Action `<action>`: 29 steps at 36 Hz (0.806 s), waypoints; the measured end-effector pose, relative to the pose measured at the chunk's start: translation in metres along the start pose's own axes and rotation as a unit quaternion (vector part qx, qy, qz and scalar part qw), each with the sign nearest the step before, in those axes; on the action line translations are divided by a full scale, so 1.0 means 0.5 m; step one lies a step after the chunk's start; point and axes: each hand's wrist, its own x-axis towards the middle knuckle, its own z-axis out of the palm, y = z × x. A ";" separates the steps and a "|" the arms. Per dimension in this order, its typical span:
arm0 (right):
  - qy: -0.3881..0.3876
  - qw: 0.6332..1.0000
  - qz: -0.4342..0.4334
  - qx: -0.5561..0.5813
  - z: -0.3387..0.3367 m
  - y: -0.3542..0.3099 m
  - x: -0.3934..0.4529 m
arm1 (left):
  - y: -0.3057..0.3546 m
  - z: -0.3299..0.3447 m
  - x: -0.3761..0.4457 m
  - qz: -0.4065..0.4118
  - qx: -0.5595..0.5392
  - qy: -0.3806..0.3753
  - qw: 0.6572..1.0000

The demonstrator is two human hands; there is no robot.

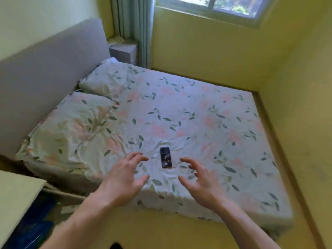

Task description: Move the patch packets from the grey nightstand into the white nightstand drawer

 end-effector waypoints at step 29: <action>0.202 0.972 0.107 0.054 -0.771 0.791 -0.347 | 0.993 0.508 0.293 0.242 0.092 -0.073 0.963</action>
